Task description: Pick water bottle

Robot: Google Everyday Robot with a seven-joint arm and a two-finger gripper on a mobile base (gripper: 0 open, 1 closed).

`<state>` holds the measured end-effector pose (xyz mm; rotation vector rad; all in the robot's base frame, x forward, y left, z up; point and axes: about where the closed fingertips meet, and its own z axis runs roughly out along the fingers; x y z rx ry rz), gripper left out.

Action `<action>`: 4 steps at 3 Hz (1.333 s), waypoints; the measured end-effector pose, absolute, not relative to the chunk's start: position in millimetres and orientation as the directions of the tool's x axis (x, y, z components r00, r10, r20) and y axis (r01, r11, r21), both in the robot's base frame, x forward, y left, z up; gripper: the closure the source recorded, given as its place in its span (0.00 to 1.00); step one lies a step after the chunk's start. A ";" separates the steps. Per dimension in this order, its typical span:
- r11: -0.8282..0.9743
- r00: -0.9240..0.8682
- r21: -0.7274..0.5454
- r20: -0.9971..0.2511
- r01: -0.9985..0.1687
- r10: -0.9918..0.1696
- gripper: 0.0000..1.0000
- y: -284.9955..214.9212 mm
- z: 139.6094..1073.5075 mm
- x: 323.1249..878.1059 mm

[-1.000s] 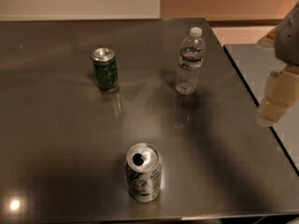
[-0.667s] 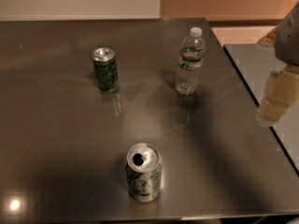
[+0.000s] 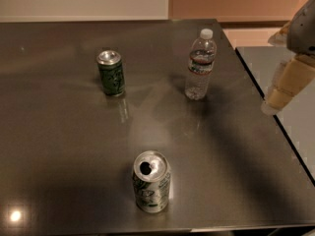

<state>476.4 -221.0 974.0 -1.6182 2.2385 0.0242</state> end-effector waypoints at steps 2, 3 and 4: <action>0.420 -0.295 -0.208 -0.449 -0.883 -0.843 0.00 -213.4 966.6 530.8; 0.447 -0.297 -0.198 -0.512 -0.872 -0.806 0.00 -200.4 958.8 554.5; 0.463 -0.294 -0.173 -0.571 -0.869 -0.766 0.00 -184.6 954.5 571.6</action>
Offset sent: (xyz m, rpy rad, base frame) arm 0.0891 0.0145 -0.0149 0.2169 -0.1207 -0.0965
